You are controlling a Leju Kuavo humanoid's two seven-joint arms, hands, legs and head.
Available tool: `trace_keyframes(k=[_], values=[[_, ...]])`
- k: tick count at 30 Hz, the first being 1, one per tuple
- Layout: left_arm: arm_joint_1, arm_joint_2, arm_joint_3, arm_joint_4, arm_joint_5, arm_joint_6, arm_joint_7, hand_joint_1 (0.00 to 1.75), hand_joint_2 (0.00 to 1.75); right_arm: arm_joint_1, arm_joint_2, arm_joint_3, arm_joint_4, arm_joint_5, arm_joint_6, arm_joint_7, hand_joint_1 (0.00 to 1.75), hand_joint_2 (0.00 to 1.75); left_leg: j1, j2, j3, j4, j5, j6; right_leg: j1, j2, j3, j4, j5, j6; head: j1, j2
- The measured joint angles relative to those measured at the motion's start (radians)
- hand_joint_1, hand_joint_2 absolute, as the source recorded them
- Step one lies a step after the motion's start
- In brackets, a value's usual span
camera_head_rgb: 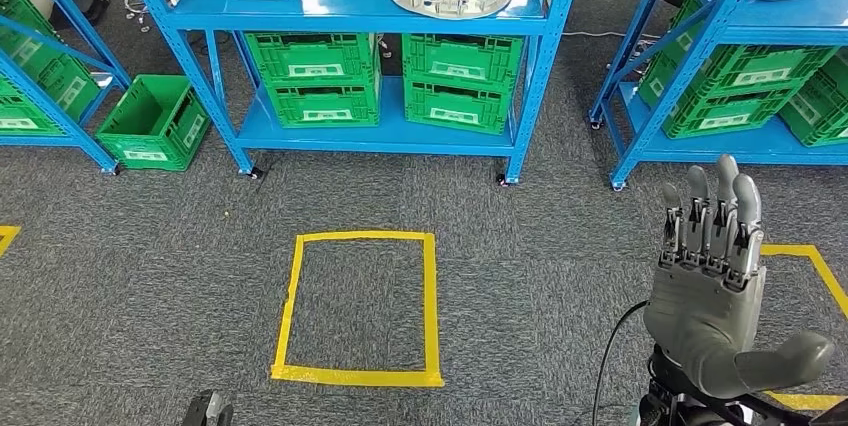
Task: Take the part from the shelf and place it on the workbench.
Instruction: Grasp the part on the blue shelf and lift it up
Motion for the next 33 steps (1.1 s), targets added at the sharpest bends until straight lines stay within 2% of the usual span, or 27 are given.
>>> trace_keyframes(k=[1, 2, 3, 4, 5, 6, 7, 8, 10, 11, 12, 13, 14, 16, 17, 18, 19, 21, 22, 23, 25, 26, 28, 29, 31, 32, 33], values=[[0.001, 0.0, -0.002, 0.0, -0.002, -0.001, -0.001, 0.0, 0.0, 0.014, -0.002, -0.004, -0.006, 0.004, -0.002, -0.002, 0.0, 0.0, 0.0, -0.001, 0.005, 0.0, -0.007, -0.002, 0.0, 0.0, -0.045, 0.057, -0.02, -0.007, 0.0, 0.0], [0.003, -0.001, -0.004, 0.0, -0.004, -0.002, -0.001, 0.0, 0.0, 0.027, -0.003, -0.008, -0.012, 0.008, -0.003, -0.003, 0.0, 0.0, 0.0, -0.002, 0.013, 0.0, -0.015, -0.005, -0.001, 0.0, -0.077, 0.087, -0.033, -0.009, 0.0, 0.0], [0.004, -0.001, -0.006, 0.0, -0.005, -0.004, -0.001, 0.0, 0.0, 0.035, -0.004, -0.011, -0.016, 0.012, -0.005, -0.004, 0.0, 0.0, 0.0, -0.002, 0.023, 0.0, -0.023, -0.008, -0.001, 0.0, -0.09, 0.08, -0.027, -0.002, 0.0, 0.0], [0.005, -0.001, -0.009, 0.0, -0.007, -0.007, -0.001, 0.0, 0.0, 0.042, -0.005, -0.014, -0.022, 0.015, -0.006, -0.006, 0.0, 0.0, 0.001, -0.003, 0.036, 0.0, -0.033, -0.011, -0.002, -0.001, -0.083, 0.035, -0.002, 0.01, 0.0, 0.0], [0.006, -0.001, -0.011, 0.0, -0.008, -0.01, -0.001, 0.0, 0.0, 0.048, -0.006, -0.016, -0.026, 0.017, -0.007, -0.009, 0.0, 0.0, 0.001, -0.003, 0.047, 0.0, -0.044, -0.016, -0.003, -0.002, -0.062, -0.035, 0.039, 0.027, 0.0, 0.0], [0.006, -0.001, -0.014, 0.0, -0.01, -0.013, -0.001, 0.0, 0.0, 0.053, -0.007, -0.017, -0.031, 0.019, -0.008, -0.012, 0.0, 0.0, 0.0, -0.002, 0.061, 0.003, -0.057, -0.022, -0.003, -0.005, -0.041, -0.102, 0.08, 0.035, 0.0, 0.0], [0.005, 0.0, -0.016, 0.0, -0.011, -0.015, -0.001, 0.0, 0.0, 0.058, -0.007, -0.018, -0.034, 0.02, -0.009, -0.015, 0.0, 0.0, -0.001, -0.002, 0.069, 0.005, -0.068, -0.027, -0.001, -0.007, -0.022, -0.151, 0.109, 0.03, 0.001, 0.0], [0.005, 0.001, -0.018, 0.0, -0.011, -0.017, -0.001, 0.0, 0.0, 0.063, -0.008, -0.019, -0.037, 0.02, -0.009, -0.017, 0.0, 0.0, -0.003, -0.001, 0.073, 0.006, -0.078, -0.033, 0.001, -0.008, -0.011, -0.177, 0.128, 0.02, 0.0, 0.0], [0.004, 0.002, -0.018, 0.0, -0.003, -0.02, -0.003, 0.0, 0.0, 0.067, -0.008, -0.019, -0.041, 0.017, -0.007, -0.018, 0.0, 0.0, -0.004, 0.0, 0.079, 0.011, -0.085, -0.041, 0.003, -0.004, -0.002, -0.182, 0.131, -0.01, 0.0, 0.0], [0.004, 0.003, -0.019, 0.0, 0.005, -0.022, -0.004, 0.0, 0.0, 0.067, -0.009, -0.018, -0.043, 0.015, -0.003, -0.018, 0.0, 0.0, -0.003, 0.0, 0.075, 0.023, -0.085, -0.044, 0.0, -0.002, 0.003, -0.184, 0.133, -0.017, 0.0, 0.0], [0.004, 0.004, -0.018, 0.0, 0.015, -0.025, -0.008, 0.0, 0.0, 0.065, -0.009, -0.018, -0.043, 0.012, 0.0, -0.018, 0.0, 0.0, -0.001, -0.001, 0.063, 0.049, -0.086, -0.049, -0.003, -0.001, 0.008, -0.186, 0.13, -0.022, -0.001, 0.0], [0.004, 0.006, -0.018, 0.0, 0.025, -0.028, -0.013, 0.0, 0.0, 0.061, -0.009, -0.016, -0.043, 0.01, 0.004, -0.018, 0.0, 0.0, 0.002, -0.001, 0.037, 0.093, -0.093, -0.055, -0.006, 0.0, 0.014, -0.188, 0.126, -0.026, -0.001, 0.0], [0.004, 0.008, -0.016, 0.0, 0.036, -0.03, -0.018, 0.0, 0.0, 0.057, -0.01, -0.014, -0.043, 0.007, 0.007, -0.016, 0.0, 0.0, 0.006, -0.001, -0.001, 0.154, -0.111, -0.063, -0.007, 0.0, 0.019, -0.189, 0.122, -0.032, -0.001, 0.0], [0.01, 0.009, -0.011, 0.0, 0.052, -0.034, -0.028, 0.0, 0.0, 0.048, -0.011, -0.01, -0.041, 0.003, 0.011, -0.009, 0.0, 0.0, 0.015, -0.001, -0.087, 0.277, -0.166, -0.077, -0.007, 0.001, 0.028, -0.19, 0.112, -0.041, -0.002, 0.0], [0.014, 0.009, -0.009, 0.0, 0.056, -0.034, -0.03, 0.0, 0.0, 0.045, -0.012, -0.009, -0.039, 0.001, 0.012, -0.005, 0.0, 0.0, 0.018, -0.001, -0.12, 0.31, -0.18, -0.081, -0.006, 0.003, 0.033, -0.19, 0.106, -0.042, -0.002, 0.0], [0.019, 0.009, -0.007, 0.0, 0.059, -0.035, -0.032, 0.0, 0.0, 0.043, -0.013, -0.007, -0.037, 0.0, 0.012, -0.002, 0.0, 0.0, 0.021, -0.001, -0.136, 0.311, -0.17, -0.082, -0.006, 0.004, 0.04, -0.19, 0.101, -0.041, -0.002, 0.0], [0.022, 0.008, -0.006, 0.0, 0.059, -0.035, -0.032, 0.0, 0.0, 0.041, -0.014, -0.006, -0.035, -0.001, 0.012, -0.001, 0.0, 0.0, 0.022, -0.001, -0.134, 0.274, -0.135, -0.08, -0.005, 0.006, 0.048, -0.19, 0.095, -0.039, -0.002, 0.0], [0.025, 0.01, -0.003, 0.001, 0.06, -0.035, -0.033, 0.0, 0.0, 0.033, -0.015, -0.002, -0.033, -0.002, 0.008, 0.0, 0.0, 0.0, 0.02, -0.001, -0.092, 0.138, -0.036, -0.069, -0.003, 0.007, 0.064, -0.191, 0.085, -0.036, -0.001, 0.0], [0.025, 0.011, -0.002, 0.001, 0.06, -0.033, -0.033, 0.0, 0.0, 0.027, -0.015, 0.001, -0.031, -0.002, 0.003, -0.001, 0.0, 0.0, 0.018, -0.001, -0.074, 0.084, -0.01, -0.062, -0.002, 0.008, 0.069, -0.192, 0.081, -0.033, -0.001, 0.0], [0.025, 0.013, -0.001, 0.001, 0.06, -0.032, -0.033, 0.0, 0.0, 0.022, -0.014, 0.002, -0.03, -0.001, -0.003, -0.001, 0.0, 0.0, 0.015, -0.002, -0.063, 0.052, 0.001, -0.056, -0.001, 0.008, 0.071, -0.193, 0.078, -0.03, -0.001, 0.0], [0.024, 0.016, 0.0, 0.002, 0.06, -0.029, -0.033, 0.0, 0.0, 0.014, -0.013, 0.004, -0.029, 0.004, -0.017, -0.001, 0.0, 0.0, 0.009, -0.003, -0.059, 0.041, -0.003, -0.044, 0.001, 0.009, 0.073, -0.197, 0.073, -0.019, -0.001, 0.0], [0.024, 0.017, 0.0, 0.001, 0.06, -0.028, -0.033, 0.0, 0.0, 0.011, -0.012, 0.004, -0.03, 0.008, -0.023, 0.0, 0.0, 0.0, 0.011, -0.004, -0.052, 0.032, 0.004, -0.039, 0.002, 0.008, 0.073, -0.196, 0.07, -0.014, -0.002, 0.0], [0.022, 0.016, 0.001, 0.001, 0.06, -0.026, -0.033, 0.0, 0.0, 0.007, -0.01, 0.003, -0.033, 0.017, -0.035, 0.001, 0.0, 0.0, 0.014, -0.005, -0.032, 0.011, 0.013, -0.03, 0.004, 0.006, 0.057, -0.162, 0.055, -0.012, 0.0, 0.0], [0.02, 0.015, 0.001, 0.001, 0.059, -0.024, -0.033, 0.0, 0.0, 0.007, -0.009, 0.002, -0.034, 0.021, -0.039, 0.002, 0.0, 0.0, 0.015, -0.004, -0.023, 0.003, 0.014, -0.027, 0.004, 0.005, 0.03, -0.111, 0.036, -0.015, 0.0, 0.0], [0.018, 0.014, 0.001, 0.001, 0.059, -0.022, -0.031, 0.0, 0.0, 0.007, -0.007, -0.001, -0.035, 0.028, -0.042, 0.005, 0.0, 0.0, 0.011, -0.003, -0.015, 0.002, 0.008, -0.021, 0.005, 0.005, -0.049, 0.024, -0.01, -0.021, 0.001, 0.0], [0.017, 0.013, 0.001, 0.001, 0.058, -0.021, -0.029, 0.0, 0.0, 0.008, -0.005, -0.004, -0.035, 0.031, -0.042, 0.006, 0.0, 0.0, 0.009, -0.003, -0.011, 0.003, 0.003, -0.02, 0.005, 0.004, -0.084, 0.078, -0.022, -0.018, 0.001, 0.0], [0.018, 0.012, 0.001, 0.001, 0.058, -0.02, -0.027, 0.0, 0.0, 0.008, -0.004, -0.007, -0.035, 0.033, -0.042, 0.007, 0.0, 0.0, 0.008, -0.003, -0.005, 0.004, -0.003, -0.021, 0.004, 0.004, -0.102, 0.097, -0.017, -0.011, 0.001, 0.0]])
